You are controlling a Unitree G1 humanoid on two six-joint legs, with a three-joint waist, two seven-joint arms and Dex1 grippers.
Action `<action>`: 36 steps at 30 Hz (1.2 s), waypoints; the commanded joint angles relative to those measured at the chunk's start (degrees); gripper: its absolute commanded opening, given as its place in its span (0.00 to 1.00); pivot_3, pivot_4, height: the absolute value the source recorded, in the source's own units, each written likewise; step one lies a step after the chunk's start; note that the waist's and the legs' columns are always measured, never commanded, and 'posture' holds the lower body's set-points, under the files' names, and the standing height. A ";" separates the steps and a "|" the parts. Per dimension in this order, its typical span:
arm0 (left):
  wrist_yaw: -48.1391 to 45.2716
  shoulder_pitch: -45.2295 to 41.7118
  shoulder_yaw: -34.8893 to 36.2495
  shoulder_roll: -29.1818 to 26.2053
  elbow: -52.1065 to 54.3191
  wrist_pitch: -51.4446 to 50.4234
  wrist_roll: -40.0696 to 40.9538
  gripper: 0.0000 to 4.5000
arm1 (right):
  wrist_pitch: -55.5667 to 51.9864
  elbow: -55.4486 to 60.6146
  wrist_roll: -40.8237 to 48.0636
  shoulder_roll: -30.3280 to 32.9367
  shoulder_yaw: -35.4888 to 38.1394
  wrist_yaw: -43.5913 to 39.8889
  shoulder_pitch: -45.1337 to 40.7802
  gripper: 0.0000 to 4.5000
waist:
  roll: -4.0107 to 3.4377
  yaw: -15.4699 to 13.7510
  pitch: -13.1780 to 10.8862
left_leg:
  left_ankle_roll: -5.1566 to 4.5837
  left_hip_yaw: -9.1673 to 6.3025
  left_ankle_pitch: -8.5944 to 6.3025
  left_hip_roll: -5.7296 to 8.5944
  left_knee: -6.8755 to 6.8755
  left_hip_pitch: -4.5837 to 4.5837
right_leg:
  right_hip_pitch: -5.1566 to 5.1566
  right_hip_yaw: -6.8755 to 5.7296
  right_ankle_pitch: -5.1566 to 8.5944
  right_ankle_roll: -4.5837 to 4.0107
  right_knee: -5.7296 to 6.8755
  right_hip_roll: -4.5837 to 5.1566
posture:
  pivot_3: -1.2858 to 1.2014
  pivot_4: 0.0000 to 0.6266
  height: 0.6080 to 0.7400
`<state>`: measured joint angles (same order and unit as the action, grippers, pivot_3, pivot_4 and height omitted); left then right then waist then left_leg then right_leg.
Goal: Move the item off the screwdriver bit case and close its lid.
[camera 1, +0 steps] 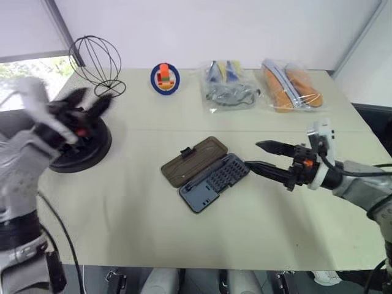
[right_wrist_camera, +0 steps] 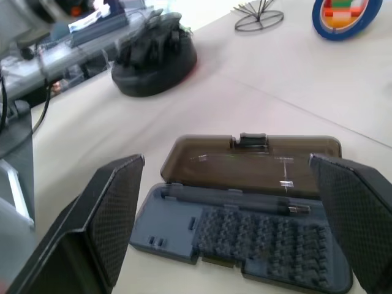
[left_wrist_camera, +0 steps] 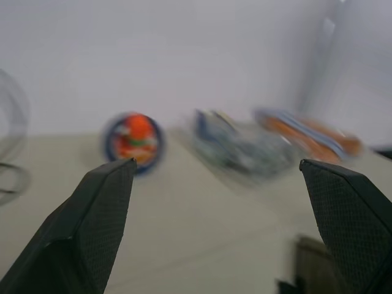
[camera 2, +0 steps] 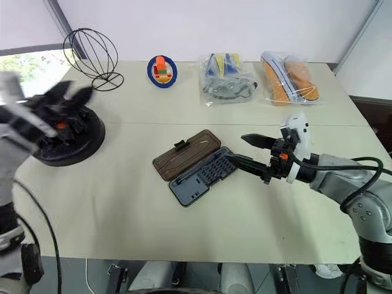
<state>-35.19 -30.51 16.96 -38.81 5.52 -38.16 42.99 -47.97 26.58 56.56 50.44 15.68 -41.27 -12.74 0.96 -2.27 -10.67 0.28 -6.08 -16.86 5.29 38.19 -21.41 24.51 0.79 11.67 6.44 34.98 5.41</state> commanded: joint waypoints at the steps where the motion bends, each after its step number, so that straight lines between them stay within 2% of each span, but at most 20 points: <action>1: -8.88 -4.73 -12.65 -1.05 -9.58 5.48 -10.84 0.99 | 0.67 1.70 -0.28 0.71 1.90 -0.71 0.21 1.00 | 0.00 0.62 -0.01 | 0.00 0.03 0.00 0.00 -0.02 0.00 | 0.04 0.01 0.00 0.00 -0.01 0.00 | 0.52 0.24 1.00; 4: -15.07 -8.84 -19.61 -0.09 -18.36 9.68 -16.83 0.99 | 0.07 3.86 1.22 0.14 4.40 0.89 1.83 1.00 | 0.00 1.79 -0.02 | -0.01 0.10 0.00 -0.08 -0.13 -0.01 | 0.16 0.08 0.00 0.00 0.05 -0.04 | 0.52 0.24 1.00; 10: -27.52 -14.41 -28.96 2.29 -33.02 17.27 -25.93 0.99 | -0.91 8.88 3.78 -0.33 8.69 4.87 6.88 1.00 | 0.01 1.63 -0.03 | -0.01 0.13 -0.01 -0.11 -0.17 -0.12 | 0.31 0.14 0.00 0.00 0.03 -0.03 | 0.52 0.24 1.00; 16: -37.01 -16.57 -31.97 3.26 -41.53 22.22 -30.85 0.99 | -3.55 14.94 10.01 1.93 12.65 7.08 11.61 1.00 | 0.03 1.49 -0.03 | -0.04 0.07 -0.02 -0.09 -0.15 -0.17 | 0.31 0.10 0.00 0.01 0.01 0.05 | 0.52 0.24 1.00; 22: -37.29 -16.96 -33.70 6.34 -47.33 27.21 -36.83 0.99 | -2.12 14.62 10.21 0.30 10.29 10.45 10.84 1.00 | 0.01 1.43 -0.02 | -0.05 0.08 -0.03 -0.08 -0.14 -0.11 | 0.23 0.09 -0.01 0.02 0.00 0.13 | 0.52 0.24 1.00; 25: -36.34 -17.95 -33.51 7.80 -50.26 28.95 -39.03 0.79 | -1.98 14.34 10.22 -0.03 9.47 11.11 10.11 1.00 | 0.01 1.28 -0.01 | -0.05 0.04 -0.03 -0.05 -0.11 -0.09 | 0.17 0.05 0.00 0.03 0.00 0.12 | 0.52 0.24 1.00; 32: -36.83 -18.69 -32.96 9.17 -54.07 31.83 -41.72 0.01 | -1.76 13.96 10.11 0.38 9.50 10.98 10.50 1.00 | 0.00 1.40 0.02 | -0.09 0.03 -0.05 -0.02 -0.09 -0.04 | 0.12 0.04 0.00 0.06 0.03 0.11 | 0.52 0.24 1.00; 36: -36.55 -19.47 -32.61 9.64 -55.11 34.48 -42.75 0.01 | -1.65 13.91 9.78 0.24 9.24 11.16 10.60 1.00 | -0.10 1.46 0.09 | -0.10 0.03 -0.05 -0.04 -0.08 0.01 | 0.07 0.03 0.01 0.06 0.02 0.09 | 0.52 0.24 1.00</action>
<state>-72.25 -50.32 -14.43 -29.41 -47.75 -4.52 2.94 -50.81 40.04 65.98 50.56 24.31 -30.11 -2.02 0.86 -0.81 -10.59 0.18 -6.06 -16.91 5.25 38.11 -21.39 24.57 0.82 11.67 6.51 35.00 5.50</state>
